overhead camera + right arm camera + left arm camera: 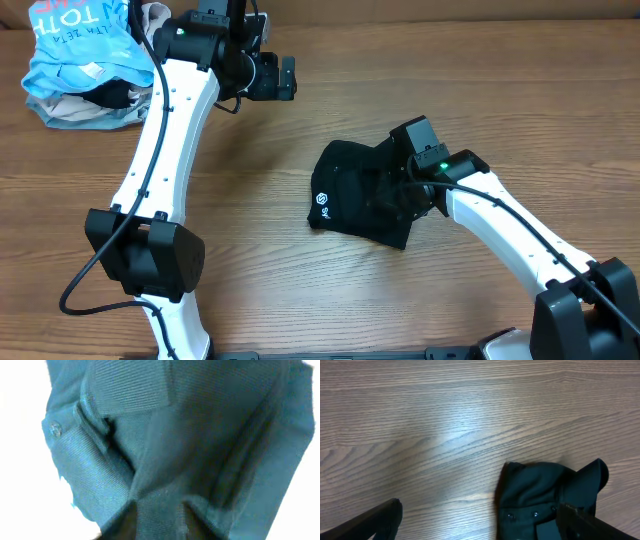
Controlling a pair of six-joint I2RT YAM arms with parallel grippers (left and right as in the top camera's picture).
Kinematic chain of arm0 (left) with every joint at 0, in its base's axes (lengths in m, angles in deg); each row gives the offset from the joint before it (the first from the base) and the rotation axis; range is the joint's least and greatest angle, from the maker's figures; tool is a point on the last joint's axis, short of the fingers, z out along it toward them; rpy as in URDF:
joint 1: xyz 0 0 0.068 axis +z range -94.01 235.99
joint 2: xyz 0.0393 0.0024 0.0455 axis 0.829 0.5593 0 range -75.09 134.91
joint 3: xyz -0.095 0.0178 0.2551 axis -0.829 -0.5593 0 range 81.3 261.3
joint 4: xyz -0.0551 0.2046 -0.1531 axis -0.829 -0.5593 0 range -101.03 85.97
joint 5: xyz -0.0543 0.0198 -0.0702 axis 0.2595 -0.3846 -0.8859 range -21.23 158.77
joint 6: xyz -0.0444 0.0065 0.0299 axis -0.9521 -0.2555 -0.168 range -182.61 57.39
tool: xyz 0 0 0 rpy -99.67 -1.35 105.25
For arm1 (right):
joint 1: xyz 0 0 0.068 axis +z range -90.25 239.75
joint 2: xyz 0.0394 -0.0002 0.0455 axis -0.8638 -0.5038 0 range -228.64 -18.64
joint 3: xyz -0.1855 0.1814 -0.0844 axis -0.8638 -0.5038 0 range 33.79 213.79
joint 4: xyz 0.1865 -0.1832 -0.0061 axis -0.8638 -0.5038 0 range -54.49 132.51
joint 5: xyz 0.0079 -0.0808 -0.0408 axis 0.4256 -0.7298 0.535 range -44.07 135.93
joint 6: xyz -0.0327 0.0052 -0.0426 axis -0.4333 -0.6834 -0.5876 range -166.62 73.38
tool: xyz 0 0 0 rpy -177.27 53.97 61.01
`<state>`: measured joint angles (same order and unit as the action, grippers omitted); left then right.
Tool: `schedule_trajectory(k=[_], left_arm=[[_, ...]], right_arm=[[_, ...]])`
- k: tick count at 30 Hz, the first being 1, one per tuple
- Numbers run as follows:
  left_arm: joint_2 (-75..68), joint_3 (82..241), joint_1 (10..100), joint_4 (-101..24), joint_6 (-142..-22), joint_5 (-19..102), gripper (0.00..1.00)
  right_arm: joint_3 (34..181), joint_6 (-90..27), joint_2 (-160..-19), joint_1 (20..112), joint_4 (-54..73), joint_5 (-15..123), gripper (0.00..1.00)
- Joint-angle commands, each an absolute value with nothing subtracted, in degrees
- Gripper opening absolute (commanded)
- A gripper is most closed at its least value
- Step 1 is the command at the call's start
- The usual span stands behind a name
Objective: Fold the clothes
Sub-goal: 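Press the folded bundle down with the right gripper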
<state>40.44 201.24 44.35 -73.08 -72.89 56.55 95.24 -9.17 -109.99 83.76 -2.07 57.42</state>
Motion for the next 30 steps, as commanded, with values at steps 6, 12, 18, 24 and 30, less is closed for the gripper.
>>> schedule_trajectory(k=[6, 12, 18, 24, 30], left_arm=[[40.0, 202.2, 44.0, -73.0, -70.4, 57.7, 1.00], [40.0, 202.2, 44.0, -73.1, -70.3, 60.4, 1.00], [40.0, 202.2, 44.0, -73.2, -70.3, 60.4, 1.00], [40.0, 202.2, 44.0, -73.2, -70.3, 60.4, 1.00], [40.0, 202.2, 44.1, -73.2, -70.3, 60.8, 1.00]], right_arm=[[96.6, -12.2, -109.6, 86.6, -1.3, 58.4, 0.53], [96.6, -12.1, -109.8, 90.9, -2.7, 54.8, 0.53], [96.6, -10.6, -110.4, 92.0, -9.0, 49.2, 0.26], [101.0, -10.4, -110.3, 89.9, -15.6, 46.8, 0.04], [109.7, -10.4, -110.3, 88.0, -28.8, 45.4, 0.04]])
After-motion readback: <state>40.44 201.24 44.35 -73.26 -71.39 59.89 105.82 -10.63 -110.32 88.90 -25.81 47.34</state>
